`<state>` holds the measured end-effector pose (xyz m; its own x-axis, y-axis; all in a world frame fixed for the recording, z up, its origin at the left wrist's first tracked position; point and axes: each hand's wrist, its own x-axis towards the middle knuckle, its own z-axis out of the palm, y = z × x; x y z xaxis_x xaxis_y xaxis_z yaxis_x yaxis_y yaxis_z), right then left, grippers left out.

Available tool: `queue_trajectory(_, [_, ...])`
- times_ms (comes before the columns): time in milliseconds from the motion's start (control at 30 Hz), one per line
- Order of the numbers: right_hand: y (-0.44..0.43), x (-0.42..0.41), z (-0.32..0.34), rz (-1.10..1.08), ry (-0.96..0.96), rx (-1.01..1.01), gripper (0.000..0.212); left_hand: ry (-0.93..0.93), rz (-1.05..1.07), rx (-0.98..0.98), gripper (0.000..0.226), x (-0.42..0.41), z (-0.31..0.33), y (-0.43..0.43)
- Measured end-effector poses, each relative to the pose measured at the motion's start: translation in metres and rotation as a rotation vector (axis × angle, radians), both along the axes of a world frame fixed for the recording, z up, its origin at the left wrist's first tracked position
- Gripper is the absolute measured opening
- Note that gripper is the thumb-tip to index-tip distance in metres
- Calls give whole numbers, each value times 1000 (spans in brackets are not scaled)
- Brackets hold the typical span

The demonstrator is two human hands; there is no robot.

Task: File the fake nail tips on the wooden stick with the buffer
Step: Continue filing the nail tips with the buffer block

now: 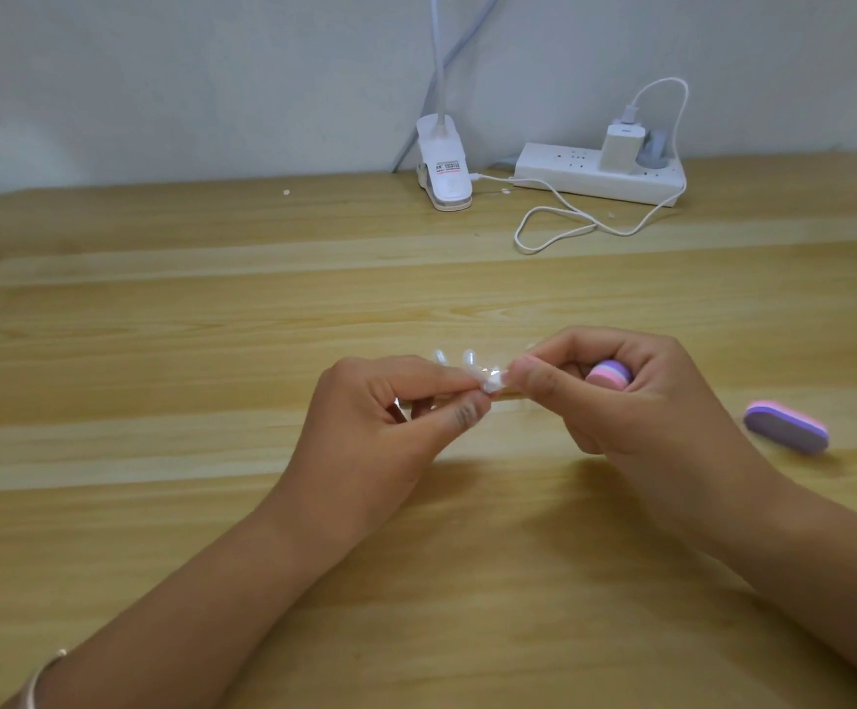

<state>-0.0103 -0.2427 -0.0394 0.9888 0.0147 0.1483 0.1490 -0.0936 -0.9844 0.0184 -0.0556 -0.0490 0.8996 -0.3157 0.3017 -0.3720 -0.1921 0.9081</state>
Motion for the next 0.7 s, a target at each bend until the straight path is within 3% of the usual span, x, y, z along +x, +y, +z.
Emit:
queue_trajectory(300, [3,-2,0,-22,58,-77,18,-115,43,113,20,-4,0,-1])
queue_trajectory(500, [2,-3,0,16,123,-77,23,-282,86,210,10,-7,-2,-4])
queue_trajectory(700, [-2,-2,0,17,48,-234,32,-288,91,229,9,-9,-5,-5])
